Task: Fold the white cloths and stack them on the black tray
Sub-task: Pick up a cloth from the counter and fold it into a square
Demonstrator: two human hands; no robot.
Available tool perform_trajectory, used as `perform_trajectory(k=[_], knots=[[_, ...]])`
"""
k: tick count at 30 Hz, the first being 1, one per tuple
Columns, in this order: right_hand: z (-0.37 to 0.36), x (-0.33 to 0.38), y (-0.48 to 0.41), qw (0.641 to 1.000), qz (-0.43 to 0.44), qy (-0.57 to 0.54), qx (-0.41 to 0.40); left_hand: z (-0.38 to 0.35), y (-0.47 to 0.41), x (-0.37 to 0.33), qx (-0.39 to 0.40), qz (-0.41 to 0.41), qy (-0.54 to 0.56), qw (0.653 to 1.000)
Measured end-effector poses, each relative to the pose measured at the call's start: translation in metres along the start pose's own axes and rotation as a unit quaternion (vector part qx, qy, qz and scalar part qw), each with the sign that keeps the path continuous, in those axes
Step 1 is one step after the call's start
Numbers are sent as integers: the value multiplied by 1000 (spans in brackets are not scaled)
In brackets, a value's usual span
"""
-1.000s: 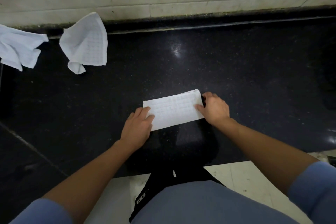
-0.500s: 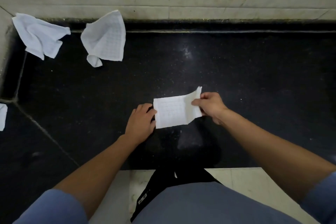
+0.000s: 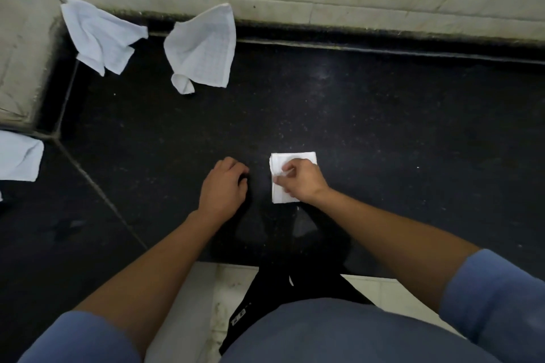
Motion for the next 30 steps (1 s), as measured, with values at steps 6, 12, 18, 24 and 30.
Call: perform_trajectory(k=[6, 12, 18, 24, 30], knots=[[34, -32, 7, 903, 230, 349, -98, -30, -11, -51, 90, -161, -74, 980], [44, -62, 5, 837, 193, 503, -92, -46, -14, -34, 140, -169, -120, 968], [24, -103, 42, 760, 348, 546, -55, -49, -13, -30, 124, -180, -108, 970], [32, -120, 67, 760, 376, 527, -56, -47, -13, -33, 139, -172, -105, 970], [46, -40, 23, 826, 346, 410, -171, -29, -5, -26, 92, -150, -67, 982]])
Point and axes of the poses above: each hand's wrist, its own y-axis away from the middle knuckle, its own z-axis out of the back of the hand, x = y × z, the point moved 2 cm from there along -y, towards the middle knuckle, and after that the axes turned 2 degrees about -z, right-handed, at the moved point
